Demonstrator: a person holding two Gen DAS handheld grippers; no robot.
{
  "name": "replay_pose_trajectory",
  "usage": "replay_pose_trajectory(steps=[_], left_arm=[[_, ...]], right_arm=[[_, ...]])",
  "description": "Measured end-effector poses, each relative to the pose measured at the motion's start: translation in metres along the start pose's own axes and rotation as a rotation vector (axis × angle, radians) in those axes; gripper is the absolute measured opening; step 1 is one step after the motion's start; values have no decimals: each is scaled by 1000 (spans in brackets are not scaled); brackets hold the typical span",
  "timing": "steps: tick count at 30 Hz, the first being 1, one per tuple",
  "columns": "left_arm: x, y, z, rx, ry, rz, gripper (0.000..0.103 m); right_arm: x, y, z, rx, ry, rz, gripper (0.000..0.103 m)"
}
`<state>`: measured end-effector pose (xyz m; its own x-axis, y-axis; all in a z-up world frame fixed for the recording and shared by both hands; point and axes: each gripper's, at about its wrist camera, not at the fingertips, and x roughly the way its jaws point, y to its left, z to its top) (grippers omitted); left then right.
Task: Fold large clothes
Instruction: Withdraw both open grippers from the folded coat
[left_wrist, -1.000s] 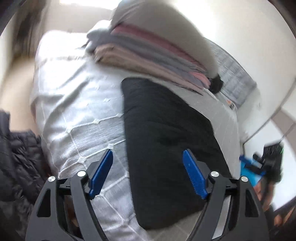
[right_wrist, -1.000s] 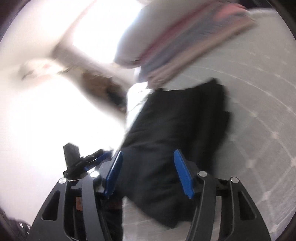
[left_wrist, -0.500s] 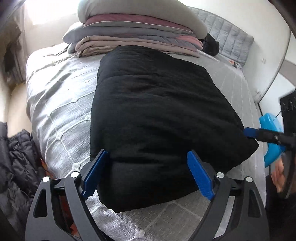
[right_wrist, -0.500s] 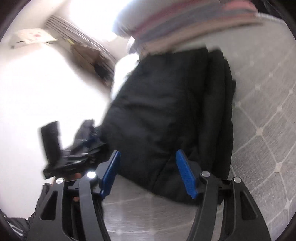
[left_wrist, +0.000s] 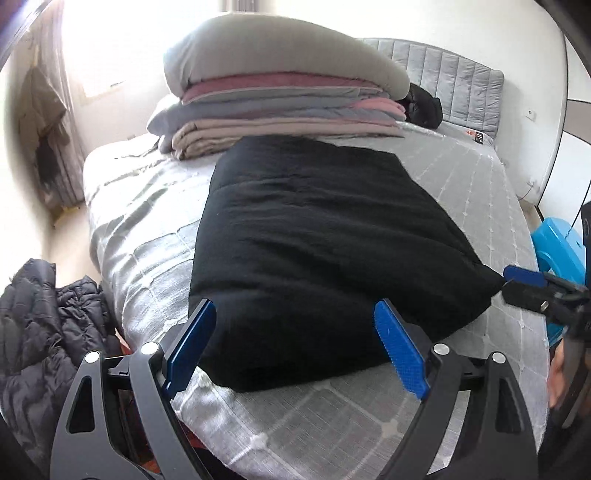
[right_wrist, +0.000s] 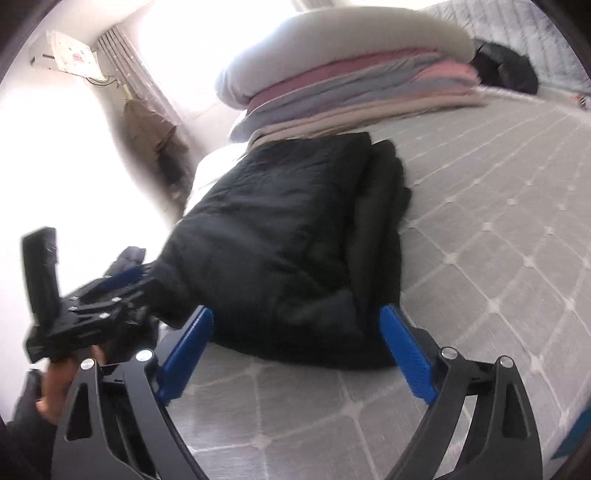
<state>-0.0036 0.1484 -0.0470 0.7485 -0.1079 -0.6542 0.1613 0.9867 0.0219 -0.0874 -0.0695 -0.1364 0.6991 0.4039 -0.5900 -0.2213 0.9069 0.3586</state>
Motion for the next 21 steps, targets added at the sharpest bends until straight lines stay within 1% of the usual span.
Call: replay_pose_trajectory(steps=[1, 3, 6, 11, 18, 21], left_arm=[[-4, -4, -2, 1, -5, 5, 84], [-12, -11, -5, 7, -18, 12, 84], [-24, -19, -8, 13, -38, 21, 84], [-39, -20, -11, -14, -59, 35, 84], [-53, -17, -18, -34, -80, 78, 84], [-55, -16, -19, -43, -83, 83, 84]], right_arm=[[-2, 5, 0, -7, -11, -26, 89], [-1, 13, -4, -24, -24, -48, 89], [-6, 28, -18, -82, -63, -98, 89], [-19, 42, -34, -146, -138, -175, 90], [-32, 42, -31, -92, -207, -231, 90], [-35, 43, -28, -73, -236, -254, 93]])
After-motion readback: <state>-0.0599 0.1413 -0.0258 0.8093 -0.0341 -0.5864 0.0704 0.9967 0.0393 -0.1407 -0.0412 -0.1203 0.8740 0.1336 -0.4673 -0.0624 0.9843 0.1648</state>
